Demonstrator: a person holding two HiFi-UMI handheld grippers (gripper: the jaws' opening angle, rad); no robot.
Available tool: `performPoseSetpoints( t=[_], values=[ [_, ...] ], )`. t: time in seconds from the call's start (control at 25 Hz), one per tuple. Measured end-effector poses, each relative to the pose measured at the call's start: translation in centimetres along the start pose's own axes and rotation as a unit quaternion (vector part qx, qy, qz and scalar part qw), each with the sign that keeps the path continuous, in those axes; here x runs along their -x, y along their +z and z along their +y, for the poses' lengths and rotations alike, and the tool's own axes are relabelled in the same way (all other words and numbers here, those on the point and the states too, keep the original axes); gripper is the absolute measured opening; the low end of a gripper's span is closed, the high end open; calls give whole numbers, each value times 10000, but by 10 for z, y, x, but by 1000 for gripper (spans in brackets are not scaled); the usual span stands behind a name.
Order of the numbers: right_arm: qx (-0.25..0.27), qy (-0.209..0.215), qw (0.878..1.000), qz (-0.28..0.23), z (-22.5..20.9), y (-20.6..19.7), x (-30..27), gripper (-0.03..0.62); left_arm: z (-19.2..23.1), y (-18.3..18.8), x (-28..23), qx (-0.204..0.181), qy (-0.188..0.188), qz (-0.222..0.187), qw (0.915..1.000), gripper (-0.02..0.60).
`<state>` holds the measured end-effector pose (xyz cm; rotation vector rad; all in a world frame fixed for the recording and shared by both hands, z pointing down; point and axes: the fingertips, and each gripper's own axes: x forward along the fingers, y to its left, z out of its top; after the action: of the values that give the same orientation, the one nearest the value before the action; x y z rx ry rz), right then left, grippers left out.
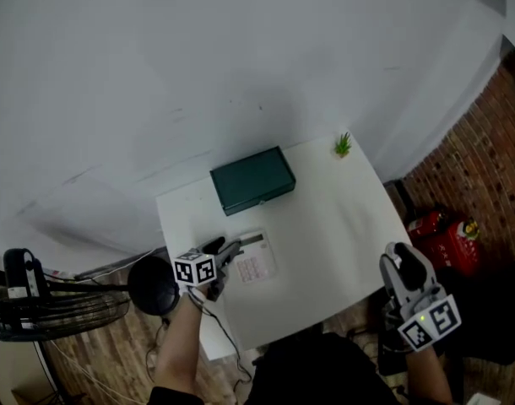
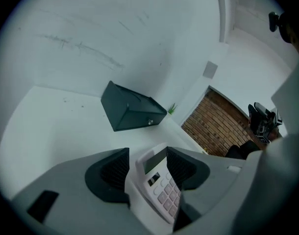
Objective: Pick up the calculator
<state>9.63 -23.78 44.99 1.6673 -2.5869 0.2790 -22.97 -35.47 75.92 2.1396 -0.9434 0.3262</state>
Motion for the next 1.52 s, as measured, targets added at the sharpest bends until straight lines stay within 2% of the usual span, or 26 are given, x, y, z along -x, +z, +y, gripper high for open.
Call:
performPoseSetpoints(
  t=[0.16,0.28,0.4,0.52,0.6,0.68,0.76,0.92,1.16,1.52],
  values=[
    [-66,-153,9998,116,-1,-9,-1,156,-3,-8,-27,-315,-456,558,9969,236],
    [-162,-178,9996,155,2,-13,-5,154,-7,-10,-41,-291,-886,906,9915,236],
    [-202,-170,9994,202,6,-16,-9,150,-15,-11,-50,-559,-1301,1400,9800,235],
    [-228,-177,9993,235,10,-20,-13,146,-24,-20,-57,-883,-1654,1954,9626,232],
    [-246,-175,9993,242,12,-22,-14,144,-27,-27,-59,-1047,-1755,2238,9530,211],
    [-268,-174,9992,257,13,-25,-13,144,-29,-30,-62,-1090,-1783,2337,9496,162],
    [-316,-183,9990,270,13,-27,-11,141,-32,-32,-61,-958,-1848,2362,9491,121],
    [-447,-170,9985,254,15,-29,-10,132,-35,-41,-51,-513,-1945,2417,9493,90],
    [-433,70,9988,202,28,-26,-17,120,-38,-44,-32,86,-1751,2193,9598,71],
    [-548,574,9967,195,35,-38,-26,112,-71,-45,6,234,-1375,1623,9768,63]
  ],
)
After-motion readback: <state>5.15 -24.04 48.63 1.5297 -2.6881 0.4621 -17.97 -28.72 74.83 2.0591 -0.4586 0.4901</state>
